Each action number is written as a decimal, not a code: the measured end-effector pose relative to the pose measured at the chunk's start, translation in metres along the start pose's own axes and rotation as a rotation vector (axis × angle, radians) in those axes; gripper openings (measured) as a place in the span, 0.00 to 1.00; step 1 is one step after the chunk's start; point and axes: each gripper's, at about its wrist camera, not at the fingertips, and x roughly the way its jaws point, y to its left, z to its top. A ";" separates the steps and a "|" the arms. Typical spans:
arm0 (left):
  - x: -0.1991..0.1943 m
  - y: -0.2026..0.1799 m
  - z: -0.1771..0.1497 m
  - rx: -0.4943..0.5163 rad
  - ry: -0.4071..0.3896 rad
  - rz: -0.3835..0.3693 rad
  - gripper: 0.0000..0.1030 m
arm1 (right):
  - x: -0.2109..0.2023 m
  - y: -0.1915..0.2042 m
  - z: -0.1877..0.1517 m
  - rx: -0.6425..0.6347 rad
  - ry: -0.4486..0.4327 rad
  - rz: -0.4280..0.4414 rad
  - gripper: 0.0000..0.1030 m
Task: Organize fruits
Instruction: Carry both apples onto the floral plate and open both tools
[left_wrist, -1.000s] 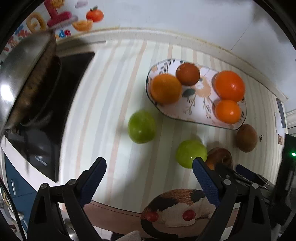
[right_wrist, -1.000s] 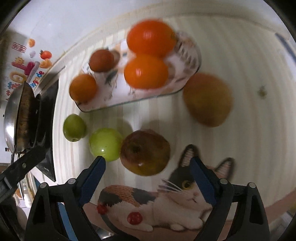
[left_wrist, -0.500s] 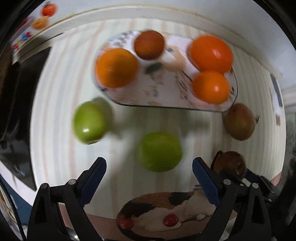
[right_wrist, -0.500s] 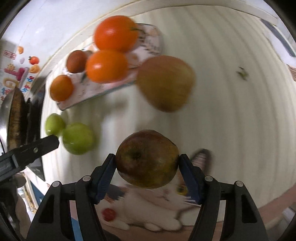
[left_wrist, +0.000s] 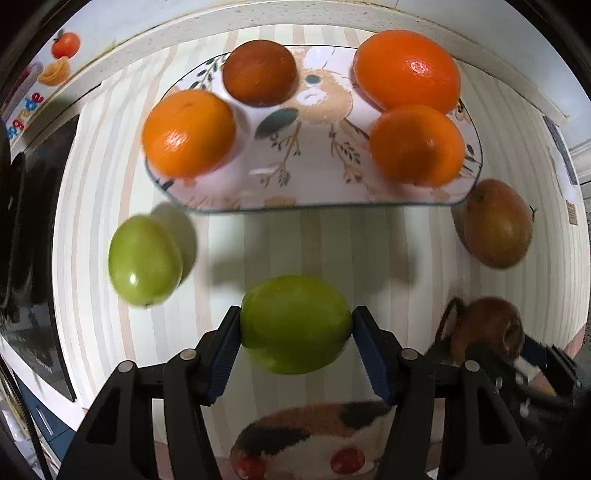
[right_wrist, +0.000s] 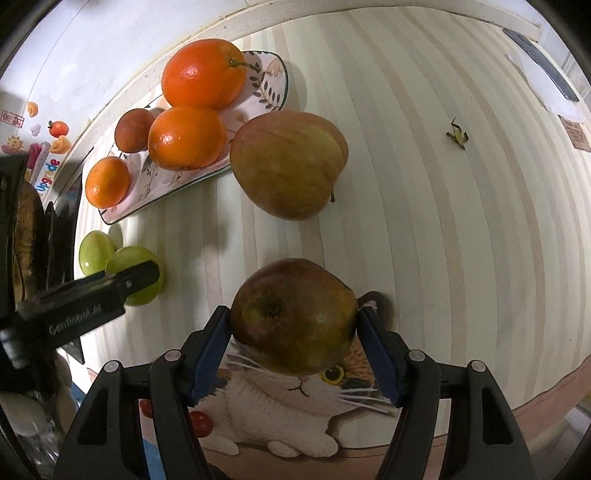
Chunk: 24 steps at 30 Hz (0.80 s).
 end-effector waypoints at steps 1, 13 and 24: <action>-0.001 0.002 -0.007 -0.001 0.002 -0.005 0.56 | 0.000 0.000 0.000 -0.005 -0.001 -0.002 0.70; -0.024 0.037 -0.029 -0.076 -0.020 -0.050 0.56 | -0.018 0.032 0.010 -0.094 -0.023 0.067 0.69; -0.105 0.095 0.082 -0.123 -0.140 -0.134 0.56 | -0.051 0.099 0.082 -0.174 -0.097 0.154 0.69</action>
